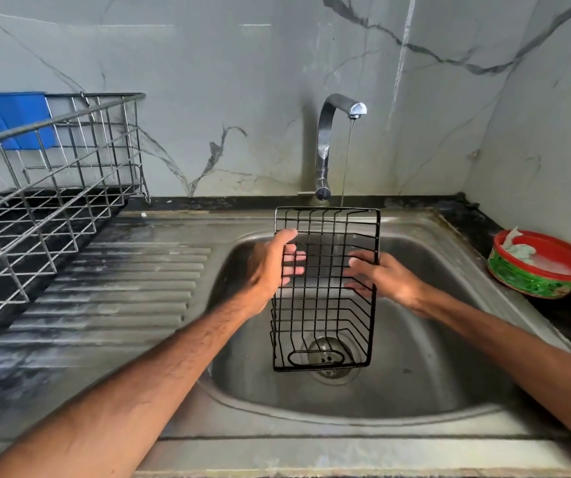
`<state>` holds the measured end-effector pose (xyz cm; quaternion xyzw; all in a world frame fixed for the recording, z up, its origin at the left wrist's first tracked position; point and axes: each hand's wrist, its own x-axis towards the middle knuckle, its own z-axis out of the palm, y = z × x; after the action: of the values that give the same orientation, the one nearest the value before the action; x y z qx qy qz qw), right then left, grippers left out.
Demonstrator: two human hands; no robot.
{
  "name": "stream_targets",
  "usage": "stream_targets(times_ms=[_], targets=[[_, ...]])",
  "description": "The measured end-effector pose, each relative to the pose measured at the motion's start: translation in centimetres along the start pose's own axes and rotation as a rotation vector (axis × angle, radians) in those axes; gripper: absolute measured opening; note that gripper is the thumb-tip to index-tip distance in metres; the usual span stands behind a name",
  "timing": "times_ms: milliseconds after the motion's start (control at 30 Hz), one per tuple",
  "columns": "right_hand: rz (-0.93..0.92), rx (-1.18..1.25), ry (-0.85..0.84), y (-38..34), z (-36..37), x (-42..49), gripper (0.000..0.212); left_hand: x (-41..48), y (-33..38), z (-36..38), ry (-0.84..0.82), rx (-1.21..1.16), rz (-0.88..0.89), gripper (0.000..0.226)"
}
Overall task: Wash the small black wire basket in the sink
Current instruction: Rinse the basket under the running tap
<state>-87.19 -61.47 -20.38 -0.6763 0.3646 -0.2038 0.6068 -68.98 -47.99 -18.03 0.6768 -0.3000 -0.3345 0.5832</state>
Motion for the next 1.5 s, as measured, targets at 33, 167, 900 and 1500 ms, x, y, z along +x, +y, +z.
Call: stream_targets(times_ms=[33,167,900,1500], targets=[[0.015,0.032,0.013,0.0,0.2,0.0,0.026,0.0,0.0,0.0,-0.012,0.014,-0.003,0.043],[0.034,0.068,0.075,0.0,0.4,-0.1,0.029,-0.1,-0.1,0.1,-0.041,0.027,0.001,0.073],[0.223,-0.003,0.203,-3.2,-1.1,-0.1,0.035,-0.2,-0.7,0.4,-0.310,0.154,-0.209,0.068],[-0.230,-1.144,0.195,-1.4,3.8,2.8,0.094,0.5,-1.8,2.2,-0.219,0.013,-0.190,0.044]])
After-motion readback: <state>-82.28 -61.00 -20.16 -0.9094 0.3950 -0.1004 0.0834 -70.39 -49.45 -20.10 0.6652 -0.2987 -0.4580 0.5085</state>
